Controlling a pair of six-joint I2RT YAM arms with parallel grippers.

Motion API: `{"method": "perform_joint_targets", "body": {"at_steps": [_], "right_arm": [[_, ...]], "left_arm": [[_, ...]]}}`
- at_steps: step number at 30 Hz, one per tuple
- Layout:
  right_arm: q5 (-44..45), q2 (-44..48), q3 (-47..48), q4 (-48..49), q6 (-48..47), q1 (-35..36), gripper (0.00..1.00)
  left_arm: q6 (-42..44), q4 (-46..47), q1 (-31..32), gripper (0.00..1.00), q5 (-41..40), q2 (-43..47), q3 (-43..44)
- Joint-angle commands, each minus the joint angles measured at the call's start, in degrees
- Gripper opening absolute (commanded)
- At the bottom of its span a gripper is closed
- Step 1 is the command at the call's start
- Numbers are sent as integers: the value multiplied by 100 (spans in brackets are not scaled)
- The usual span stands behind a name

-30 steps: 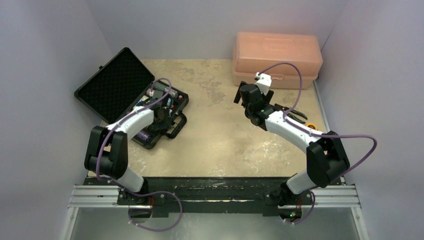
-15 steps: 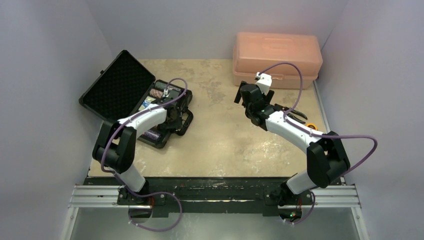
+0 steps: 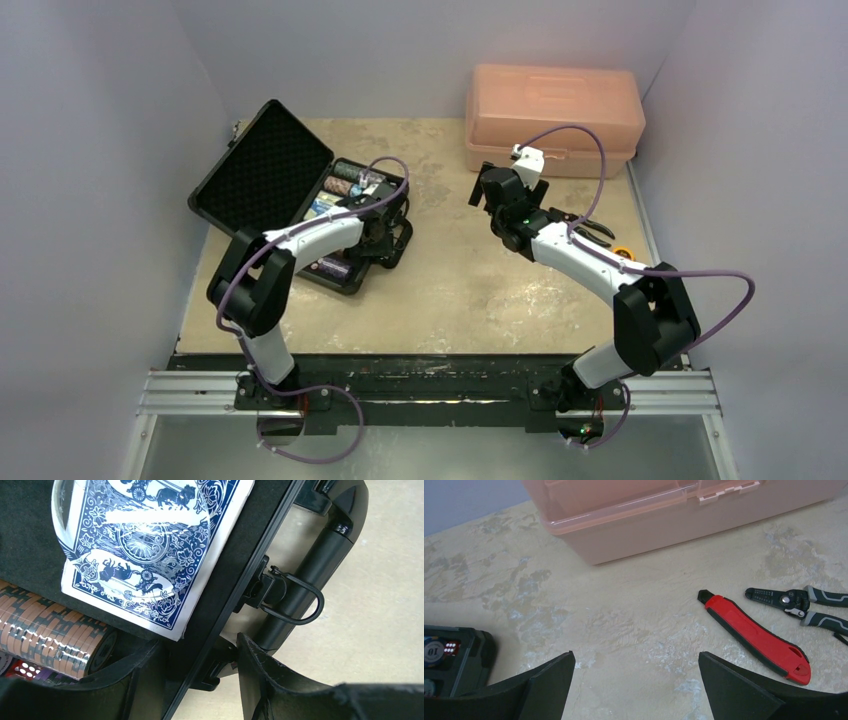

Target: Pack up texas hold em set

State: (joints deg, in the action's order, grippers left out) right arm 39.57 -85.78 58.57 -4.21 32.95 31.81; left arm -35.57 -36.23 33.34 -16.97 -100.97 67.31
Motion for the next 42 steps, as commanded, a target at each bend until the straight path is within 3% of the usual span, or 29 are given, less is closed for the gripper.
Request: {"method": "perform_joint_targets", "body": {"at_steps": [1,15,22,28,29,30,31,33,35,42], "right_arm": [[208,245,-29,214,-52,-22,99],[207,298,-26,162,-78,-27,99],[42,256,-38,90,-20,-32,99],[-74,168,-6,-10,39,-27,99],[-91,167,21,-36,44,-30,99],[-102,167,56,-81,45,-27,99],[-107,171,85,-121,45,-30,99],[-108,206,106,-191,45,-35,99],[-139,272,74,-247,49,-32,99],[-178,597,-77,-522,111,-33,99]], "left_arm": [[-124,774,718,8,1551,-284,96],[-933,732,1800,11,1836,-274,-107],[-961,785,2039,24,1799,17,-260],[-674,685,2071,44,1750,202,-114],[-644,691,2083,51,1746,251,-125],[-607,714,2092,58,1742,1534,-142],[-562,732,2101,64,1749,520,-159],[-482,742,2117,86,1672,508,-185],[-410,751,2119,98,1671,687,-231],[-69,506,2117,100,1566,1666,-343]]}}
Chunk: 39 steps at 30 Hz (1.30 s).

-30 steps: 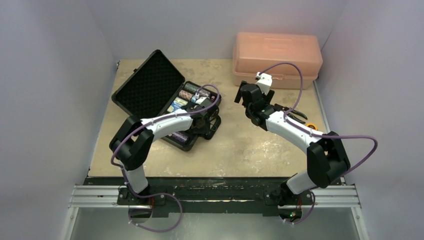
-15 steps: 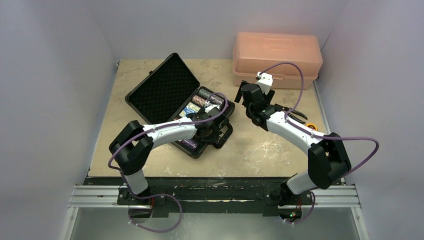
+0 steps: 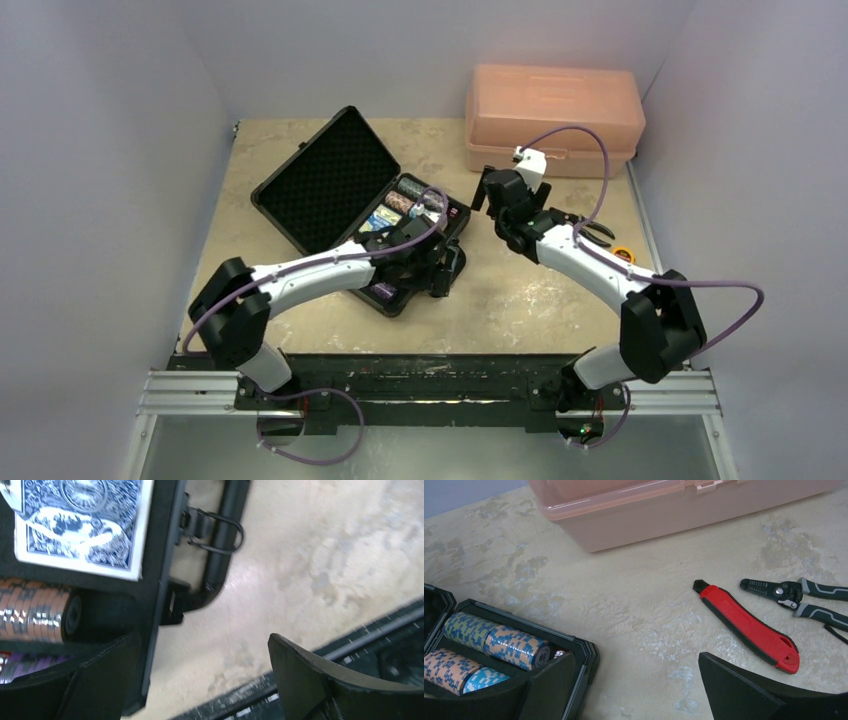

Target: Pack up texas hold em set

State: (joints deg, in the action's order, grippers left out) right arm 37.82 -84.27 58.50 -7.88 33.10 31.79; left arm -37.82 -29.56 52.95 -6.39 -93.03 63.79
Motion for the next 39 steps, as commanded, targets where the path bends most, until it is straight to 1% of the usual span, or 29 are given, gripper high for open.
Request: {"method": "perform_joint_targets", "body": {"at_steps": [1,4,9,11,13,16,22,26,28,31,33,37,39], "right_arm": [[-36,509,-97,-179,106,-32,99],[-118,647,-144,-241,124,-32,99],[-193,757,-181,-326,133,-25,99],[-224,799,-194,-385,139,-28,99],[-240,859,-213,-422,144,-28,99],[-240,981,-293,-466,152,-25,99],[-274,1181,-480,-523,170,-29,99],[-331,1227,-561,-514,177,-24,99],[-385,1242,-588,-513,186,-25,99],[-438,1267,-638,-523,201,-31,99],[-478,1280,-680,-514,205,-32,99],[-609,1307,-768,-505,222,-25,99],[-664,1324,-814,-498,239,-25,99]], "left_arm": [[235,-259,155,100,461,1003,36],[577,-582,154,97,366,1375,207],[1193,-1114,75,96,126,1922,606],[1359,-1315,-89,94,149,2112,792],[1487,-1428,-371,91,279,2312,923],[1686,-1495,-986,89,571,2671,1008],[2100,-2014,-1938,86,340,2892,1460],[2109,-2060,-2990,86,605,2963,1633],[2079,-2054,-3487,86,874,2947,1741],[2001,-2089,-4100,85,977,2822,1942],[1918,-2122,-4527,83,1122,2699,2053],[1704,-2009,-5522,79,1610,2483,2141],[1617,-1932,-5914,77,1886,2314,2203]]}}
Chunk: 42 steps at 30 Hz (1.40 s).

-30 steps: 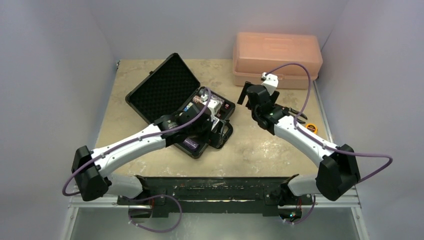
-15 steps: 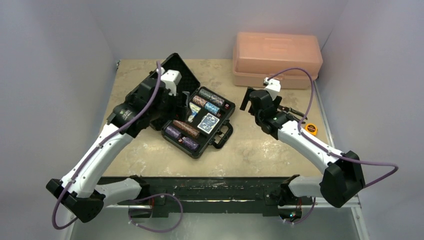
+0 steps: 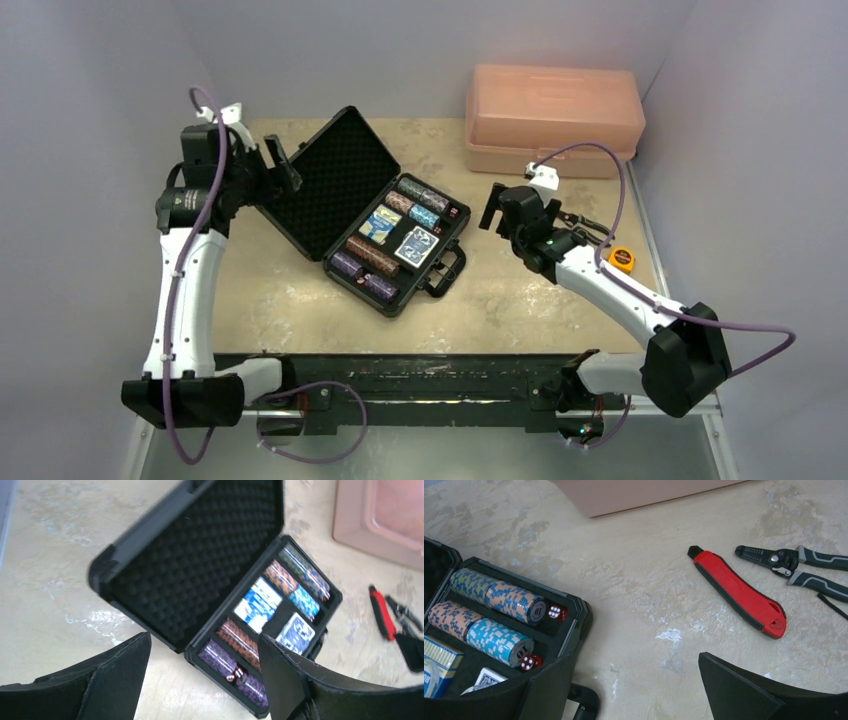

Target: Pack up texas hold em set

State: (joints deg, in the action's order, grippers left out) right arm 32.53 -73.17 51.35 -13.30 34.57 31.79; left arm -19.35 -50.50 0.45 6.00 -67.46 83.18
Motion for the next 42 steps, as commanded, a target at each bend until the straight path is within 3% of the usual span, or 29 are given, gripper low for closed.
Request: {"method": "perform_joint_targets", "body": {"at_steps": [1,11,18,33,42], "right_arm": [[-168,215,-121,51,101,-25,99],[-331,248,-247,55,138,-27,99],[-422,248,-249,47,130,-27,99],[-760,230,-332,78,195,-32,99],[-2612,266,-244,1084,-139,-22,93]], "left_arm": [[-273,190,-831,76,820,-354,301],[-449,323,-1813,65,1773,-1504,842],[-355,-185,-1922,58,1883,-2786,1839],[-284,-470,-2049,49,2122,-4210,2210],[-247,-437,-2097,47,2194,-4255,2084]]}}
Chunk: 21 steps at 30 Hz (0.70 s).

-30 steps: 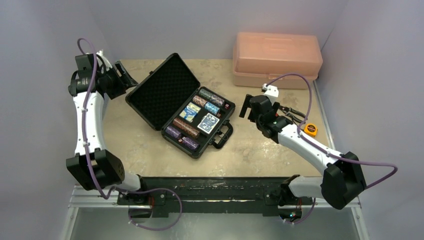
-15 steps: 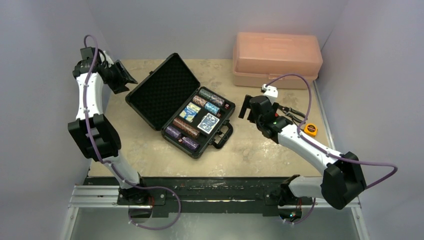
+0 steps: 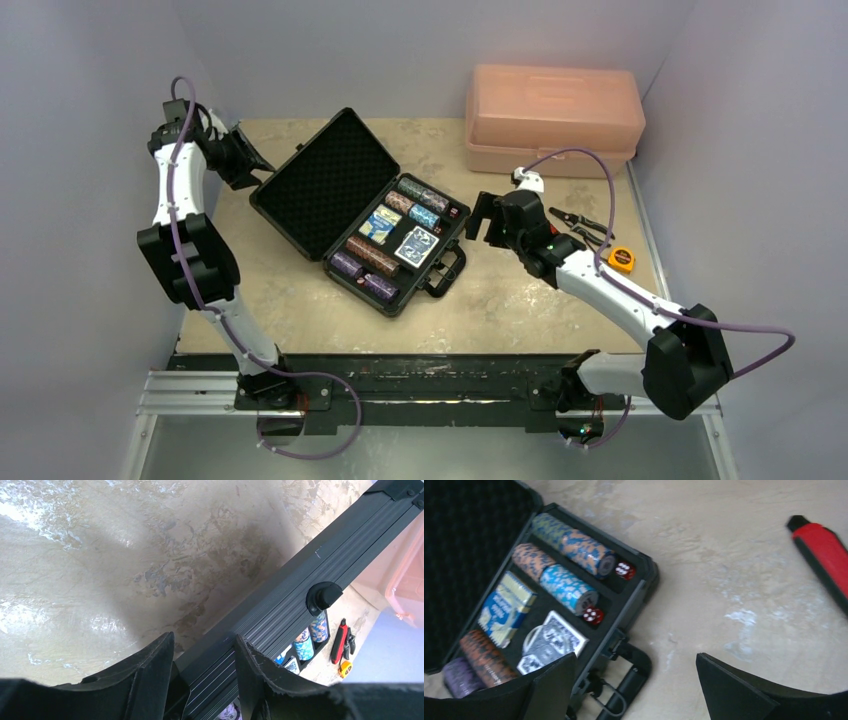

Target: Pack up texas hold em set

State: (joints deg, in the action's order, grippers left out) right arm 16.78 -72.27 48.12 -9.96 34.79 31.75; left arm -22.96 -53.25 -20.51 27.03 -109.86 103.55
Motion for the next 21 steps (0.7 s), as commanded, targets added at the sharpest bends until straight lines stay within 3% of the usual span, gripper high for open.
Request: {"method": "perform_joint_targets", "body": {"at_steps": [1,6,12,14,21], "right_arm": [[-1189,159,117,810,-161,-18,93],[-1533,46,264,876,-161,-4,93],[-1943,-160,359,967,-161,-1,93],[-2262,-289,424,1090,-411,26,76],[-3172,-1073,1061,1659,-316,307,42]], "left_arm": [[82,-166,-72,47,92,8,89],[-206,23,-566,50,310,194,157],[-174,-25,-708,49,356,110,56],[-182,19,-687,46,467,77,-119],[-111,9,-431,40,524,78,-594]]}}
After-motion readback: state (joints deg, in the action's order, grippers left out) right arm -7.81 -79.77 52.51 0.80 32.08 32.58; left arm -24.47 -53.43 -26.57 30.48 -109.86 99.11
